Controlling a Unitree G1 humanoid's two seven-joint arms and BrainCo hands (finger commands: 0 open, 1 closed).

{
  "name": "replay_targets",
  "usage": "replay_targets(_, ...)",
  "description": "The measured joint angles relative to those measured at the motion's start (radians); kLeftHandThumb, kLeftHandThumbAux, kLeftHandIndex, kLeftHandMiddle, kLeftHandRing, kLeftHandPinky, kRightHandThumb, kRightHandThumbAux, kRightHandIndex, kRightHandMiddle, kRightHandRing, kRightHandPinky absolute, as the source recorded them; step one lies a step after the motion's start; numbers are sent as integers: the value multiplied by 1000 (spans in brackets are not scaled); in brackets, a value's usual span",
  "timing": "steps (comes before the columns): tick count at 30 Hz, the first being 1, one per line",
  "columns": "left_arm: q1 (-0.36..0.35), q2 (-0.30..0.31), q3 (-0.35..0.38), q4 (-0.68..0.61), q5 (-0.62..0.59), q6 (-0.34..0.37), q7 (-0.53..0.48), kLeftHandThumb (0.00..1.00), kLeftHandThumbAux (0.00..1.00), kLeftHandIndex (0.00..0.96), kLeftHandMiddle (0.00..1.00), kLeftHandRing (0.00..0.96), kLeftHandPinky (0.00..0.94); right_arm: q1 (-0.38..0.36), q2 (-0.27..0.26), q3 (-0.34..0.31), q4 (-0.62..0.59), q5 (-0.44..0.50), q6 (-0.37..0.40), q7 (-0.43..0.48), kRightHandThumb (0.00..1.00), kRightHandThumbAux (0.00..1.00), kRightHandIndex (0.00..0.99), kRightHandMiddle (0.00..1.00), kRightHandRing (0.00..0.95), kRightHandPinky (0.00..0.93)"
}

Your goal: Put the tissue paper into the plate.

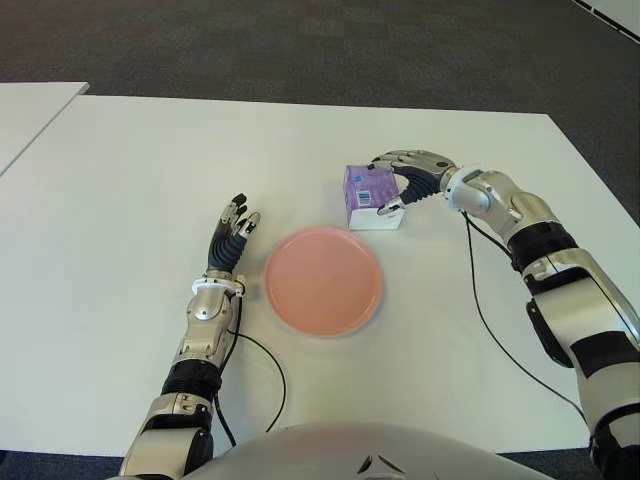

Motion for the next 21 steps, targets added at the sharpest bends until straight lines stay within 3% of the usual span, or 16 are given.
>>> replay_targets(21,1,1,0,-2,-1,5,0,0,469,0,0,0,0,-26,33,19,57,-3,-9,-75,201,379,0,1,0,0)
